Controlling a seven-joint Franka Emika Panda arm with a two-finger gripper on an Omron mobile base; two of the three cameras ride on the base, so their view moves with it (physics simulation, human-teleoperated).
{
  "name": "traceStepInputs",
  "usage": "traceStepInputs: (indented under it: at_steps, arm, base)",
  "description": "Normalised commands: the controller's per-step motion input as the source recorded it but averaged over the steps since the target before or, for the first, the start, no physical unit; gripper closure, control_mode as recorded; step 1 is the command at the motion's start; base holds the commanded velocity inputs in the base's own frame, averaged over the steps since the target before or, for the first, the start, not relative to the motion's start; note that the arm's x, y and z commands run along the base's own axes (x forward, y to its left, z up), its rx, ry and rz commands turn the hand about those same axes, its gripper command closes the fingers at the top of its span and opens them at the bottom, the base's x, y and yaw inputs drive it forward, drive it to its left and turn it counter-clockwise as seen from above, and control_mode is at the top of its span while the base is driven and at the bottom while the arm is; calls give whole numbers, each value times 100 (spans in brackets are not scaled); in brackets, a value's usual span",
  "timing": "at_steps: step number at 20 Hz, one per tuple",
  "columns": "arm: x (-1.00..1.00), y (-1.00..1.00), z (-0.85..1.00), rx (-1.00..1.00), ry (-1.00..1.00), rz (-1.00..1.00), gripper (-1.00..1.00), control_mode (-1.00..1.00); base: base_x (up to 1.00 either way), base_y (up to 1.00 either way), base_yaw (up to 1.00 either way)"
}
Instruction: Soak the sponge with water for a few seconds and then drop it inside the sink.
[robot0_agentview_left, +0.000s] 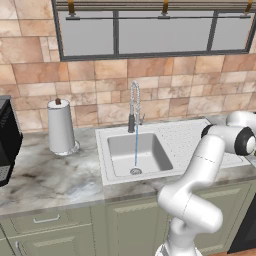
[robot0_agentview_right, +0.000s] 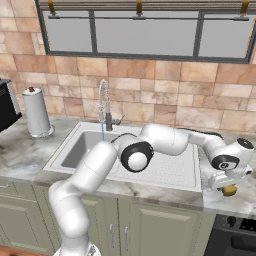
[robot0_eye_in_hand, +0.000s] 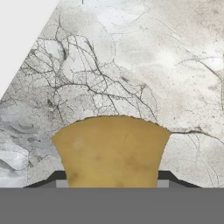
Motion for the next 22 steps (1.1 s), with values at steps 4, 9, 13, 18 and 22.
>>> traceStepInputs:
  at_steps: [4, 9, 13, 18, 22]
  arm:
    - [5, 0, 0, 0, 0, 0, 100, -100]
    - [2, 10, 42, 0, -2, 2, 100, -100]
    - [0, 25, 85, 2, -7, 3, 100, -100]
    - [0, 32, 48, 6, -5, 4, 100, -100]
    - [-3, 65, -3, 1, -13, 4, 100, -100]
  base:
    - [0, 0, 0]
    - [0, 0, 0]
    - [0, 0, 0]
    - [0, 0, 0]
    - [0, 0, 0]
